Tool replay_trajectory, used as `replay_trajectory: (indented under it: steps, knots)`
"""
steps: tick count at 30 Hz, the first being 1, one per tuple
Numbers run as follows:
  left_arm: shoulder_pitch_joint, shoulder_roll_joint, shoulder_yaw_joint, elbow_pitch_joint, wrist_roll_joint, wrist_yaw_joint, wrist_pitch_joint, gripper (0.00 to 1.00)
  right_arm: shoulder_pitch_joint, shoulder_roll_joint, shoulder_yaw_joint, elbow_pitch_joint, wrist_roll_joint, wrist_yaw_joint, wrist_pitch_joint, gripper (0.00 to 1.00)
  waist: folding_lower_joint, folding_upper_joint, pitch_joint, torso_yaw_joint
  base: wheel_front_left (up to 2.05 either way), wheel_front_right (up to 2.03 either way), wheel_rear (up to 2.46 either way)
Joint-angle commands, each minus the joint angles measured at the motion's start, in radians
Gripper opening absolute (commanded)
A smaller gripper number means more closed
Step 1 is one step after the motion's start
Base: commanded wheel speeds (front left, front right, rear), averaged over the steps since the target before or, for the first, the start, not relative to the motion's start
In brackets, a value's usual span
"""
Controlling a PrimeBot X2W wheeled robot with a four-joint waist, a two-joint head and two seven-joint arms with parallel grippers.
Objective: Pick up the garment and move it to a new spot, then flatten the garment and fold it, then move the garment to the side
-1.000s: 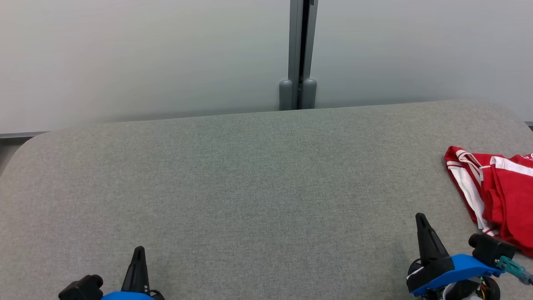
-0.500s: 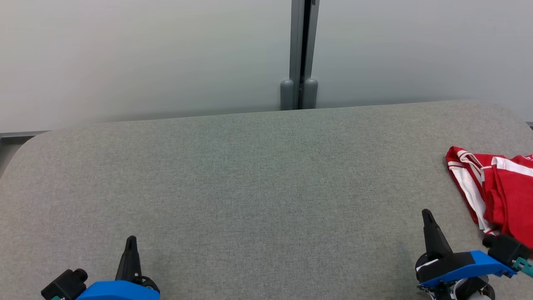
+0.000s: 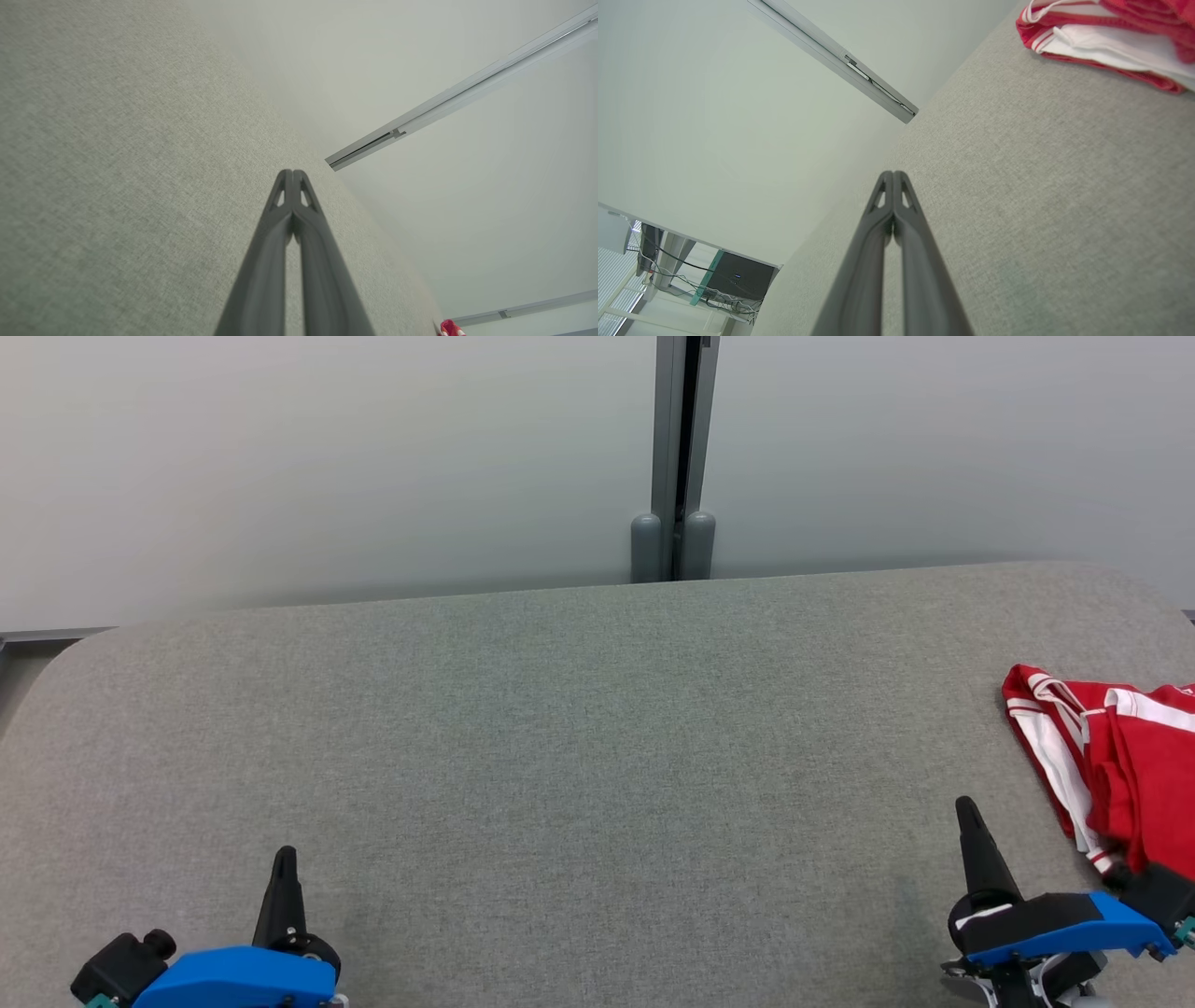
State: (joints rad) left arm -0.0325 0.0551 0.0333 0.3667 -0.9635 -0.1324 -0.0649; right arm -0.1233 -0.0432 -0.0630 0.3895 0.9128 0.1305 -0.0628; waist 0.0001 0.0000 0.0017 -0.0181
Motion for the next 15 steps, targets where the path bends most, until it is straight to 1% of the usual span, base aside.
replay_trajectory:
  steps: [1, 15]
  knots:
    - [-0.03, 0.001, 0.011, -0.02, -0.035, 0.001, 0.009, 0.0, -0.001, -0.006, -0.004, -0.022, 0.039, 0.0, 0.008, 0.0, -0.0001, 0.0, 0.0, 0.0, 0.0, 0.0, 0.0]
    - [-0.043, -0.001, 0.027, -0.044, -0.171, 0.001, 0.047, 0.0, 0.002, -0.007, -0.015, -0.051, 0.186, 0.0, 0.046, 0.0, -0.0001, 0.0, 0.0, 0.003, 0.0, 0.0, 0.0]
